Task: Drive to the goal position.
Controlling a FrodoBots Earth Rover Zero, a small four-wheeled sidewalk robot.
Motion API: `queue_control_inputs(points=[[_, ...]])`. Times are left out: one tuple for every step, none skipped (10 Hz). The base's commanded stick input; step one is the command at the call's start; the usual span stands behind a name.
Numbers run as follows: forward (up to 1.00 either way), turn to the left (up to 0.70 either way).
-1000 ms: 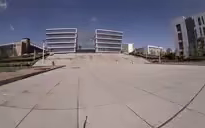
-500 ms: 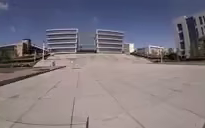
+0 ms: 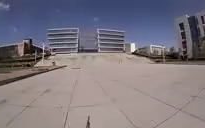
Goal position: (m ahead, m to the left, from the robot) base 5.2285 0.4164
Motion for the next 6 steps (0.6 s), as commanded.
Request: queue_control_inputs(points=[[0.7,0.0],[0.7,0.0],[0.7,0.0],[0.7,0.0],[0.7,0.0],[0.7,0.0]])
